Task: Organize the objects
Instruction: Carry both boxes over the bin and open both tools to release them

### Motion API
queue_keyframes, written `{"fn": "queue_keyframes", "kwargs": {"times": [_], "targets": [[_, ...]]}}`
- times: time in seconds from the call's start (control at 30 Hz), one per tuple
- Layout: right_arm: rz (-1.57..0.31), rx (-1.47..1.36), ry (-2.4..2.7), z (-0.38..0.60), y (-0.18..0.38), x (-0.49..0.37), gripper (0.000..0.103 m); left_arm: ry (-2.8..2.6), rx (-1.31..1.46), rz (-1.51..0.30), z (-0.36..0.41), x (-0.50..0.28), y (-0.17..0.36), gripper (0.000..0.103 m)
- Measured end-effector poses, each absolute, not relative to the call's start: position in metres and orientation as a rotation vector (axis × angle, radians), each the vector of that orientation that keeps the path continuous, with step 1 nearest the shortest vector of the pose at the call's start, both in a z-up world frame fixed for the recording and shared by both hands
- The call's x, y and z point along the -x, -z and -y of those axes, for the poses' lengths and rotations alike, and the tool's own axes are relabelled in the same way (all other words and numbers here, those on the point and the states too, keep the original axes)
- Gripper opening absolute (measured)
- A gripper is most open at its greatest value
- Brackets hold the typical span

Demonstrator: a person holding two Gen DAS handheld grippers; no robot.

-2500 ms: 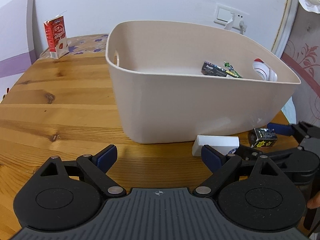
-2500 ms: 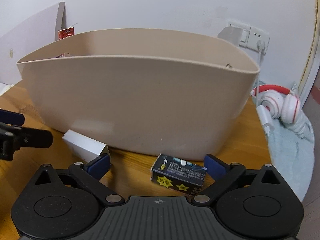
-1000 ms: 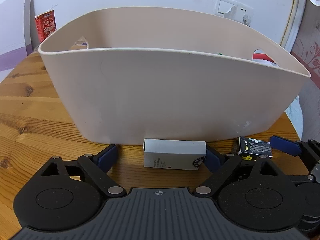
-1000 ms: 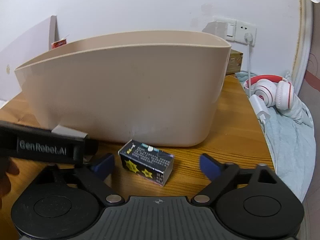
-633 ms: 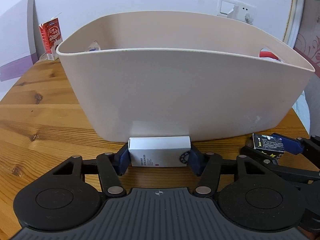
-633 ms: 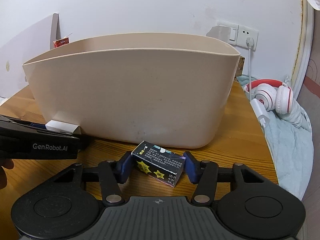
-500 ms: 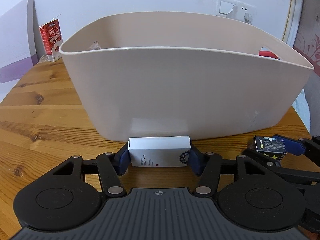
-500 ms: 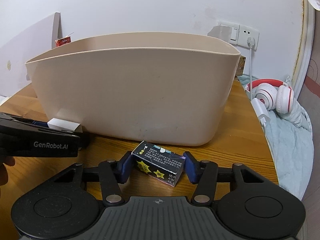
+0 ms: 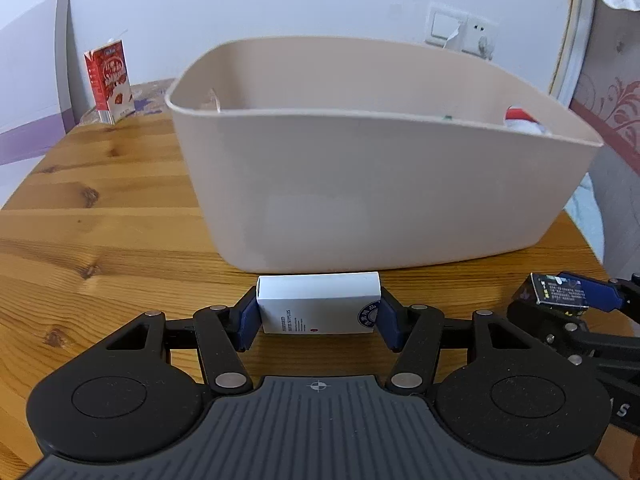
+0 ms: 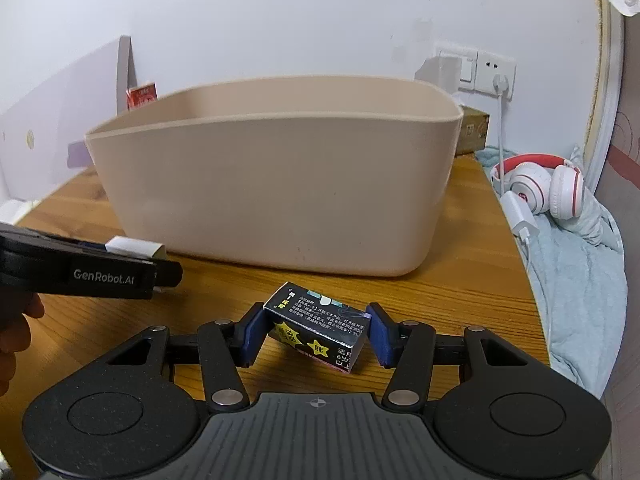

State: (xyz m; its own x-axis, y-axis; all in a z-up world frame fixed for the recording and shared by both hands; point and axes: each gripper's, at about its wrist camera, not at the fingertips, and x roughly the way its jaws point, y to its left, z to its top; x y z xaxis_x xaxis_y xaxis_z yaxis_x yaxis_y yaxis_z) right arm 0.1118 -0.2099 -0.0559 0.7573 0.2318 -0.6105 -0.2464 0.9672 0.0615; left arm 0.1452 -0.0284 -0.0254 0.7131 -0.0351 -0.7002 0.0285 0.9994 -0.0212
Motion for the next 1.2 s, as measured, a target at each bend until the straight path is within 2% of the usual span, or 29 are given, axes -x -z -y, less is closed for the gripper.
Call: {"fn": "queue_keyframes", "kwargs": {"times": [0.73,1.2], "targets": [[-0.442,-0.031,-0.244,0.229,-0.021,-0.085,0.051,0.080,-0.003,-0.639,0.008,-0.119,-0.054,0.059],[-0.364,-0.045,-0.244,0.228,-0.048,-0.096,0.051,0.086,-0.029,-0.558,0.013,-0.138,-0.088,0.060]]}}
